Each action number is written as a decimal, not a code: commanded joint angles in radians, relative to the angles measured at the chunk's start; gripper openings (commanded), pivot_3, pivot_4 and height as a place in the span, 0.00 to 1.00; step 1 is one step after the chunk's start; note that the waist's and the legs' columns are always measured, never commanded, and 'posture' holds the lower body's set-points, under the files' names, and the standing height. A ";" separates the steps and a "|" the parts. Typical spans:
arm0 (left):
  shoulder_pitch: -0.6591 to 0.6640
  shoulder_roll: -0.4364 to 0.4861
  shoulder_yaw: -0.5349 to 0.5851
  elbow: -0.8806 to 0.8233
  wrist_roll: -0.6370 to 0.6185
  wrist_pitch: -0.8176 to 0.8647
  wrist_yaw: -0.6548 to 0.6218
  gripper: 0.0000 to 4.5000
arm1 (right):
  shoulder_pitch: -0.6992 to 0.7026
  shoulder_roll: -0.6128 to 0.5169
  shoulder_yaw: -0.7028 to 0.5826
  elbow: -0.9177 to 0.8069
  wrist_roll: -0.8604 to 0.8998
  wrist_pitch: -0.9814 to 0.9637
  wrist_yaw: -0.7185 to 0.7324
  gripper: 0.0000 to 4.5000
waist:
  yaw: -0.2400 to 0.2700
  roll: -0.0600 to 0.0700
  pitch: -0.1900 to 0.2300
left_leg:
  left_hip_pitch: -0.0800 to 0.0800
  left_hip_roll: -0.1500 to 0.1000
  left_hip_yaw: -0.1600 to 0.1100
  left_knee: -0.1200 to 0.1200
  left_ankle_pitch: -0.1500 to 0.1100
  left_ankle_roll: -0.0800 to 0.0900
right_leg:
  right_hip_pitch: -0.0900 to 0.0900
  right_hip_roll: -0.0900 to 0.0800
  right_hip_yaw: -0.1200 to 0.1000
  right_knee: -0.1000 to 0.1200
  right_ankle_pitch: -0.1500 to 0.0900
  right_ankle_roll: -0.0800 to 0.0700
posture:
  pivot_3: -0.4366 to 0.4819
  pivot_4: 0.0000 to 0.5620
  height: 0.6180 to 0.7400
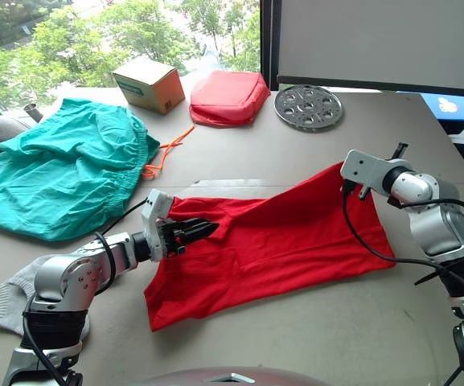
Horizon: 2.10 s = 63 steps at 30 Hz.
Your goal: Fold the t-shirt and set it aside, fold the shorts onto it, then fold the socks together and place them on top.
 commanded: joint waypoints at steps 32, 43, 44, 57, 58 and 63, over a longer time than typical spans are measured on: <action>0.084 0.087 0.058 -0.002 0.001 0.021 -0.043 0.53 | 0.312 -0.023 -0.193 -0.276 0.192 0.268 0.169 0.31 | -0.009 0.001 -0.001 | 0.003 0.002 0.002 -0.001 0.000 0.000 | 0.000 0.000 0.002 0.000 -0.001 0.003 | 0.48 0.27 0.99; -0.003 0.085 0.139 -0.042 -0.146 0.079 -0.080 0.53 | 0.152 0.128 -0.370 -0.459 0.640 0.712 0.240 0.24 | -0.005 -0.001 0.001 | 0.001 0.007 0.002 -0.001 0.000 0.000 | -0.002 0.001 0.001 0.000 -0.001 0.001 | 0.48 0.27 0.99; -0.023 0.077 0.136 -0.035 -0.149 0.085 -0.072 0.53 | 0.133 0.151 -0.345 -0.456 0.645 0.732 0.223 0.13 | -0.004 -0.001 0.001 | 0.001 0.007 0.001 -0.001 0.000 0.000 | -0.002 0.001 0.001 0.000 0.000 0.001 | 0.48 0.27 0.99; -0.123 0.026 -0.061 0.143 0.089 0.004 0.003 0.01 | 0.010 0.281 -0.114 -0.164 0.454 0.756 -0.080 0.00 | -0.005 -0.001 0.001 | -0.001 -0.001 0.000 0.000 0.000 0.000 | -0.001 0.001 0.000 0.001 0.000 0.000 | 0.48 0.27 0.99; -0.114 0.034 -0.051 0.151 0.096 0.003 0.007 0.01 | 0.021 0.272 -0.123 -0.174 0.445 0.758 -0.096 0.00 | -0.005 -0.002 0.000 | 0.000 -0.001 0.000 0.000 0.000 0.000 | 0.000 0.001 0.001 0.001 0.000 0.000 | 0.48 0.27 0.99; -0.034 0.085 0.007 0.140 0.082 0.001 -0.012 0.01 | 0.067 0.321 -0.285 -0.191 0.446 0.784 -0.231 0.00 | -0.007 -0.001 -0.001 | 0.001 0.000 -0.001 -0.001 0.000 0.000 | -0.001 0.000 0.001 0.001 0.000 0.000 | 0.48 0.27 0.99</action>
